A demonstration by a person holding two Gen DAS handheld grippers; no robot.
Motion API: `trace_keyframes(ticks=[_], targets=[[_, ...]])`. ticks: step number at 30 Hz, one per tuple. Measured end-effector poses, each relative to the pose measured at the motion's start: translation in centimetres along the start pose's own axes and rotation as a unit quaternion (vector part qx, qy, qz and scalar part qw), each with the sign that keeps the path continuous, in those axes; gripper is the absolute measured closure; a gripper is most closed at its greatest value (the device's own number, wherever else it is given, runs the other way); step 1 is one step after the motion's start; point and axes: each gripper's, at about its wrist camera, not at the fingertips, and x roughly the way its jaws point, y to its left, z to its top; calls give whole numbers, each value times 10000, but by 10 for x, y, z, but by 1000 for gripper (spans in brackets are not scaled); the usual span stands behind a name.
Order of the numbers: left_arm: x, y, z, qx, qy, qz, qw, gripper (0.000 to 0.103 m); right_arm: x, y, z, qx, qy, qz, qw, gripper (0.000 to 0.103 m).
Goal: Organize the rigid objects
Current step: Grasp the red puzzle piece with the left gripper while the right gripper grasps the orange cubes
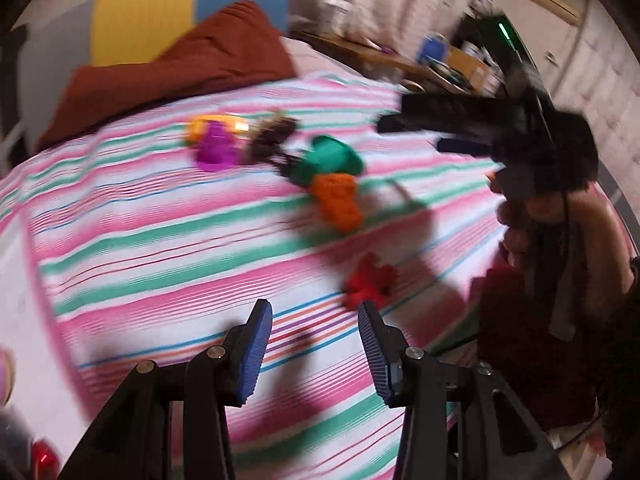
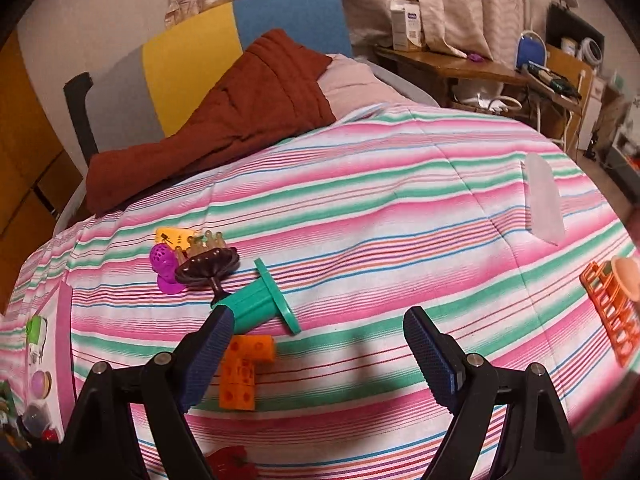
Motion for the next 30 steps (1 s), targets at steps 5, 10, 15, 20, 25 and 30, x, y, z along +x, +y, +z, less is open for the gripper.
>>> trace_keyframes(ticks=[5,10,15,20,25,30], targets=[[35,-25,8,431,264,-146,9986,58,4,-5,0,130,88,3,9999,16],[57,-30,17,537,361,-65,9979,58,8,-9,0,232,209,24,9995,16],[65,-37,20,791,197,99,9966,66,12,-9,0,223,299,22,9993,16],[53,-25,5,755,-48,207,9969,70,16,-6,-2,158,396,24,9991,16],[32,0,-15,522,-165,445,9975,70,28,13,-9,-222,791,401,9958,16],[18,13,-32,349,-362,575,9971,71,45,43,-23,-784,1276,537,9873,16]])
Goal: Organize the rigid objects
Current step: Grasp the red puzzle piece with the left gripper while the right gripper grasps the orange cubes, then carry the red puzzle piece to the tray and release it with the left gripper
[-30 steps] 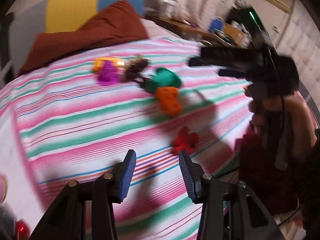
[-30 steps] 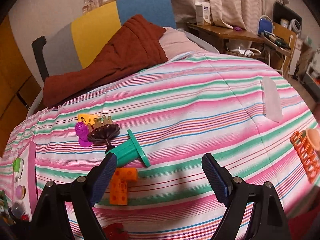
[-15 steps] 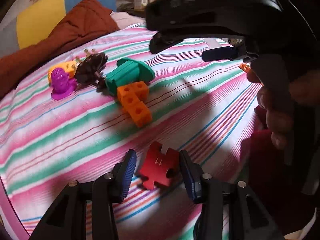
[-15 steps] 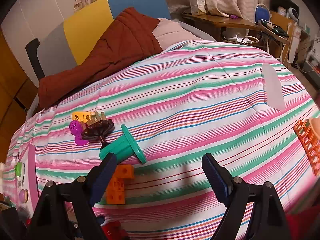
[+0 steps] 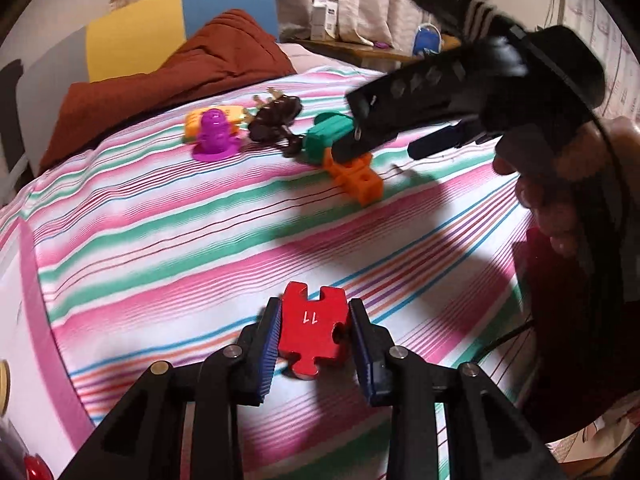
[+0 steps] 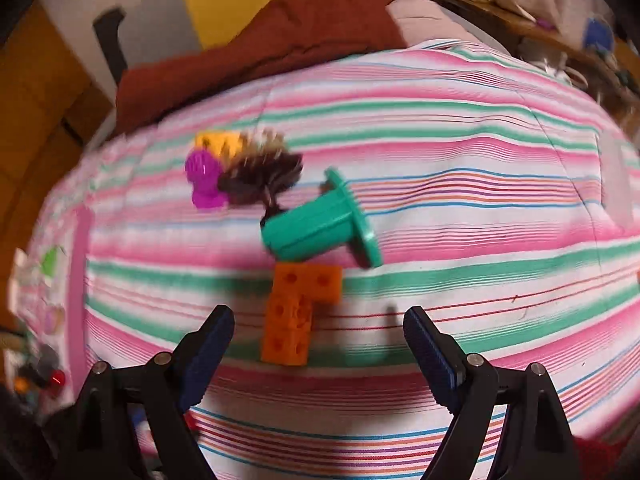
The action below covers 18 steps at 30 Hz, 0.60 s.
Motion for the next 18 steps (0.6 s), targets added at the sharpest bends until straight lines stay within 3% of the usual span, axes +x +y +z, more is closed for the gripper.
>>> trace_keyframes(ticks=[4,6,8,18], targets=[[-7,5,-6,-108,-58,123,9998,71,20,15,1,-170,231,26,9996,19],[-5,-1,-6,-156,-63,151,9997,71,31,25,-1,-486,316,-373,9976,32],[-9,4,-8,-305,-52,148,9994,71,29,32,-4,-811,178,-468,9954,59],[-38,14,0,-519,-267,446,9973,71,26,27,-11,-883,67,-265,9957,59]])
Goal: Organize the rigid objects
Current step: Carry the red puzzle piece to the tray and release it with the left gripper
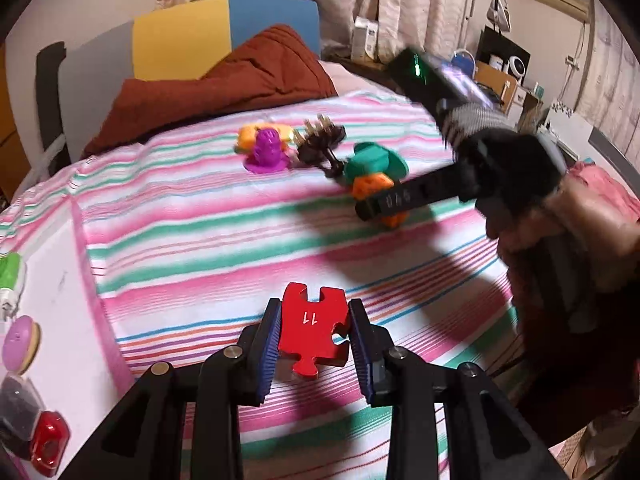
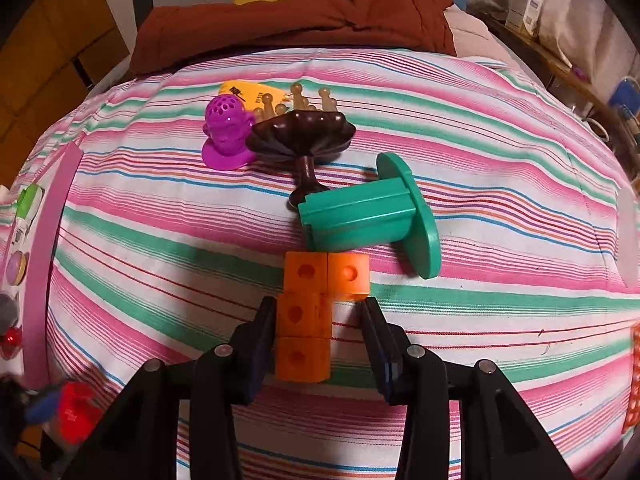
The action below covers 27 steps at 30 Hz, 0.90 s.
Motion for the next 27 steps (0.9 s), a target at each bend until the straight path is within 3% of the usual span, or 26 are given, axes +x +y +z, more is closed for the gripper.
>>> trace_keyframes(ticks=[9,10,11,14,24,27], targets=[[-45,17,7,-239,-377,379,9983,71,3,10,2,-322,-94,-287,9990,62],[-49,21,7,-287,-400,426,9979,71,2,9,2,-325,-98,-231,9992,73],[-52,25,7,-347,-421,471,9974,71,1,10,3,-345,-126,-186,9992,76],[-58,36,6,-476,-449,599,9961,71,0,18,0,-614,-180,-326,9974,76],[-72,68,-5,-922,-491,657,9924,71,-1,8,0,-325,-131,-68,9994,76],[-78,75,-9,-1022,-526,668,9911,71,-1,4,0,-128,-105,103,9998,71]])
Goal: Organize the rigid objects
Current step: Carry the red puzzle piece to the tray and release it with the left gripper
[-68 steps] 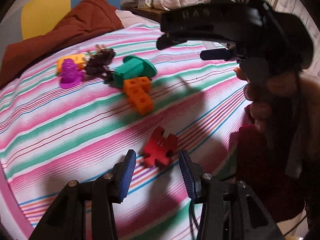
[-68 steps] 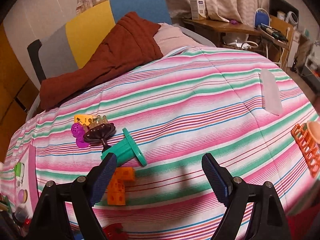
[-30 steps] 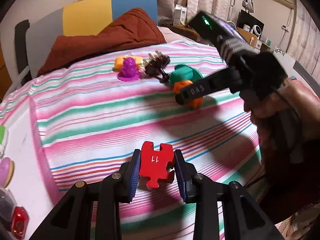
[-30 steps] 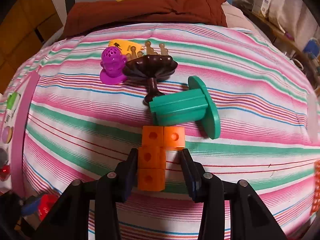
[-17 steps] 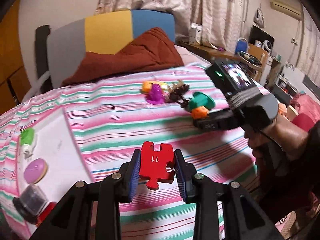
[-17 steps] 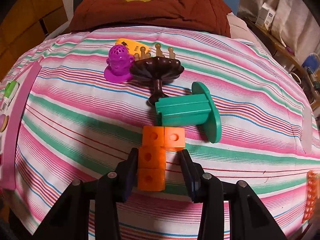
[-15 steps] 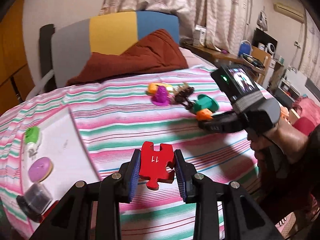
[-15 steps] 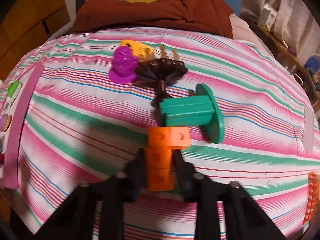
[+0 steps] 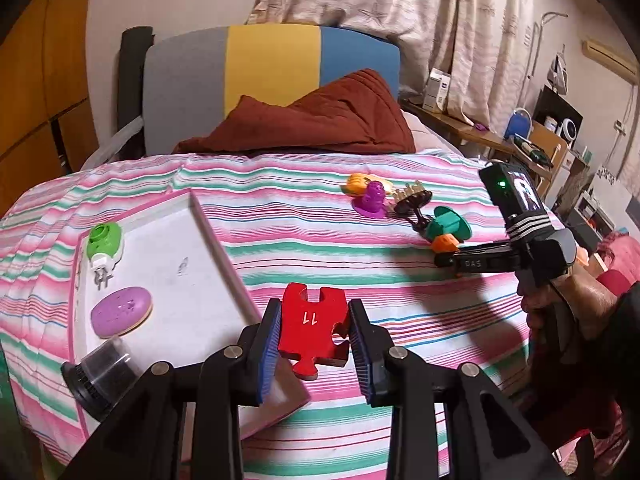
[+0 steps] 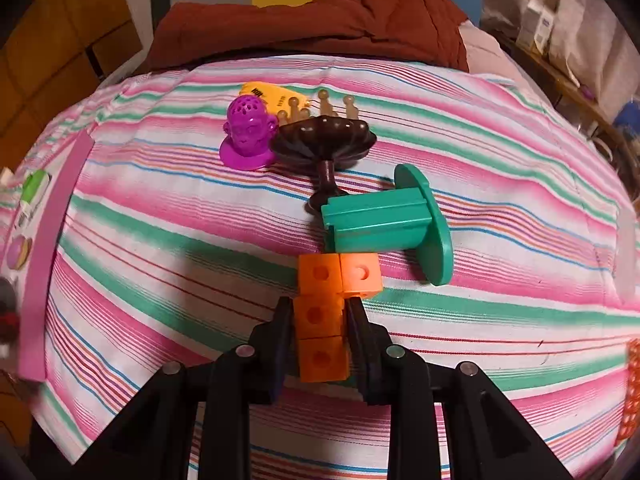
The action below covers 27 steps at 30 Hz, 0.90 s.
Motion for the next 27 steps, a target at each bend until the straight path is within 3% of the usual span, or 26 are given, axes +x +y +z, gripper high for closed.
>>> trace_keyframes(ticks=[2,4,9,11,12,13,15,20,27], targets=[[-4,6,-1,-75,-27,0,10000,71,-1,-5,2,257,29,310,9992,46],[-9,12,-1,-145,-73,13,9999,71,-1,-6,1,401,71,483,9980,32],[-20,30,-5,-344,-122,43,9993,71,-2,-5,0,426,60,418,9982,32],[-25,39,-7,-442,-126,73,9989,71,0,-7,3,476,5,319,9984,35],[-28,43,-8,-503,-137,75,9986,71,2,-9,6,467,-11,238,9986,42],[-30,48,-8,-548,-155,91,9983,71,2,-8,5,404,-11,64,9992,62],[-40,62,-11,-678,-226,210,9972,71,1,-5,3,224,-43,-199,9995,75],[-63,108,-20,-1156,-276,652,9908,71,-1,9,-2,-211,-64,-407,9989,75],[-68,165,-25,-1796,-195,1142,9769,71,-1,9,-5,-293,-39,-450,9985,75]])
